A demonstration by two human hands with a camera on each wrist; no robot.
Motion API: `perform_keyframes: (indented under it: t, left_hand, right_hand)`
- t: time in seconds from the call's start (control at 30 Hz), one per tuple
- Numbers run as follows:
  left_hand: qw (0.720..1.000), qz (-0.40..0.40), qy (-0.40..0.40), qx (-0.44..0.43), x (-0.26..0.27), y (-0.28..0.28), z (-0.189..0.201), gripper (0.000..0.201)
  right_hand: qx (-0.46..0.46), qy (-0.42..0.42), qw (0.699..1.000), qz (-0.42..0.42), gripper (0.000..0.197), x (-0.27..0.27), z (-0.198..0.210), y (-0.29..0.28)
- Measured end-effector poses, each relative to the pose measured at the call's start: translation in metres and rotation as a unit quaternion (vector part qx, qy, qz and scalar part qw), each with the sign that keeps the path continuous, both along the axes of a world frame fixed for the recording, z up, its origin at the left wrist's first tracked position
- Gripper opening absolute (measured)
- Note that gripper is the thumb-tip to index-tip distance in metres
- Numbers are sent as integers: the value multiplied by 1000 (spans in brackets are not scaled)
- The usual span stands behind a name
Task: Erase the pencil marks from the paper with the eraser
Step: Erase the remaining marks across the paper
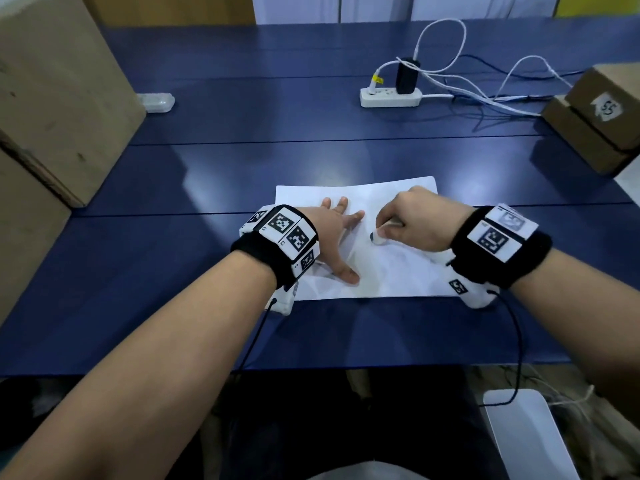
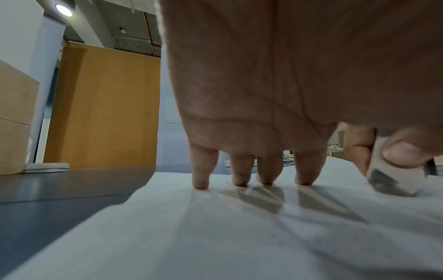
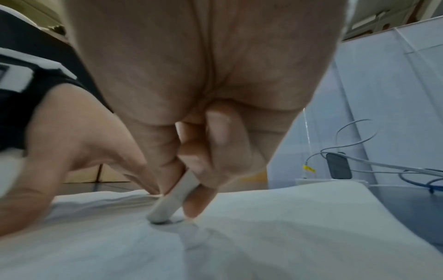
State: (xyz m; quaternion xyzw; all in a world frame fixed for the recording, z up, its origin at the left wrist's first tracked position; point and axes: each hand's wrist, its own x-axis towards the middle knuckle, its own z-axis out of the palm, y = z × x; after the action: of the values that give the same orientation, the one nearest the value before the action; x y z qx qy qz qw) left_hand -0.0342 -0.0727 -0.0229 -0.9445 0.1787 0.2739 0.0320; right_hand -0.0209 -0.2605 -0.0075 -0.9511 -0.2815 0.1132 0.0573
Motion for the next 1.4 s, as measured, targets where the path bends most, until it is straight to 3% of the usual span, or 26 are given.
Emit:
perform_keyframes:
  t: [0.2, 0.4, 0.5, 0.63, 0.83, 0.93, 1.07, 1.13, 1.27, 1.4]
  left_hand:
    - [1000, -1, 4, 8, 0, -1, 0, 131]
    - [1000, 2, 8, 1, 0, -1, 1, 133]
    - [1000, 5, 12, 0, 0, -1, 2, 133]
    - [1000, 3, 11, 5, 1, -2, 0, 133]
    - [1000, 0, 9, 6, 1, -2, 1, 133]
    - [1000, 2, 11, 7, 1, -1, 1, 134]
    - [1000, 4, 13, 16, 2, -1, -1, 134]
    - [1000, 3, 16, 17, 2, -2, -1, 134]
    - [1000, 3, 14, 14, 1, -2, 1, 133]
    - [1000, 3, 22, 16, 3, -2, 1, 134]
  right_hand:
    - [-8, 125, 988, 95, 18, -22, 2, -2]
    - [-2, 5, 1000, -30, 21, 6, 3, -6]
    - [8, 26, 999, 21, 19, -3, 1, -9]
    - [-17, 115, 990, 83, 15, -20, 5, -6]
    - [11, 8, 1000, -27, 21, 5, 5, -7]
    - [11, 27, 999, 20, 20, -4, 6, -9]
    - [-12, 128, 987, 93, 15, -21, 8, -6]
    - [-6, 101, 992, 76, 15, -14, 6, -7]
    - [15, 11, 999, -39, 18, 12, 2, -12]
    - [14, 44, 998, 34, 16, -1, 5, -14]
